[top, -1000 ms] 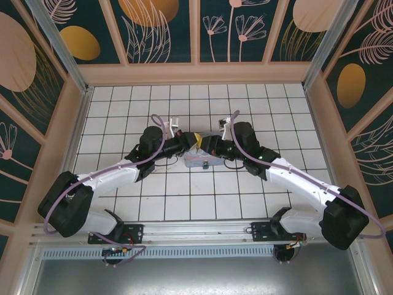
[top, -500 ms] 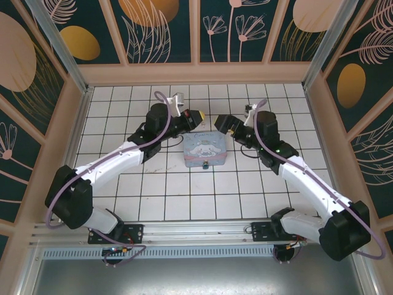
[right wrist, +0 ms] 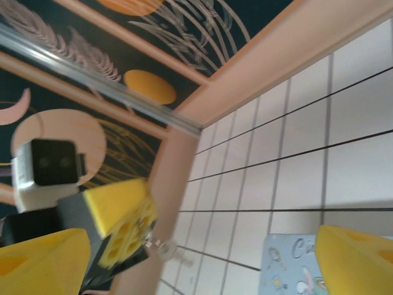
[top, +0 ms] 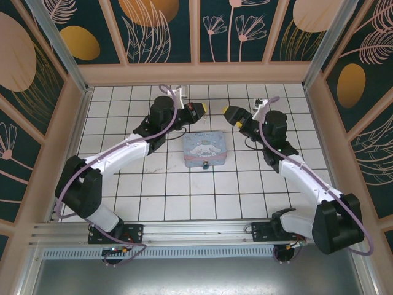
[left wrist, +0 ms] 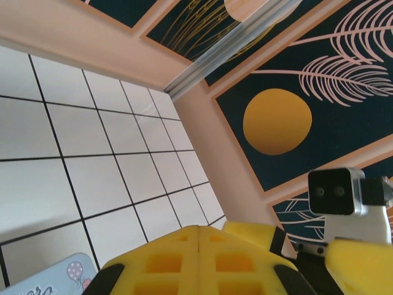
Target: Unlock the padlock with the key
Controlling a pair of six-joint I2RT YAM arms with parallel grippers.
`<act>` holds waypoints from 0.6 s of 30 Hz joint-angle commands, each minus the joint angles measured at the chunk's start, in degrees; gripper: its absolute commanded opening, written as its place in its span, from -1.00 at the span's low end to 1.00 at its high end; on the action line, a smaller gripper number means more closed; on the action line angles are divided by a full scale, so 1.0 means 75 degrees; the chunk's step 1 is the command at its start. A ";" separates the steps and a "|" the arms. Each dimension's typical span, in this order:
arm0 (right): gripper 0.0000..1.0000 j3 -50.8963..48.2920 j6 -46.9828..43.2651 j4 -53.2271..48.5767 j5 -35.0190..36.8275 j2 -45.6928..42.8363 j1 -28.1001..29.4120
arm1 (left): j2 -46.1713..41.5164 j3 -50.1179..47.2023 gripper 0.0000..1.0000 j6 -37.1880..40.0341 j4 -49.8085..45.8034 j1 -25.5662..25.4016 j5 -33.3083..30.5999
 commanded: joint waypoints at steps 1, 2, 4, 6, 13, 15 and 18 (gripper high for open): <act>0.71 -0.0354 0.0262 0.2078 -0.0966 0.0038 -0.0067 | 0.0098 0.0118 -1.00 0.0022 0.0860 0.0042 0.0279; 0.63 -0.0418 0.0286 0.2286 -0.1038 0.0068 -0.0049 | 0.0119 0.0085 -1.00 -0.0054 0.0987 0.0046 0.0332; 0.48 -0.0547 0.0399 0.2776 -0.1167 0.0150 -0.0010 | 0.0122 -0.0038 -1.00 -0.0233 0.1304 0.0046 0.0468; 0.39 -0.0622 0.0536 0.3242 -0.1248 0.0294 0.0099 | 0.0116 -0.0204 -1.00 -0.0466 0.1680 0.0038 0.0594; 0.16 -0.0472 0.0668 0.3923 -0.1044 0.0943 0.0661 | 0.0140 -0.0444 -1.00 -0.1000 0.2108 0.0038 0.0890; 0.13 -0.0424 0.0697 0.4017 -0.1005 0.1059 0.0752 | 0.0117 -0.0501 -1.00 -0.1076 0.2173 0.0045 0.0905; 0.06 -0.0365 0.0674 0.4027 -0.0991 0.1155 0.0853 | 0.0116 -0.0550 -1.00 -0.1162 0.2234 0.0044 0.0893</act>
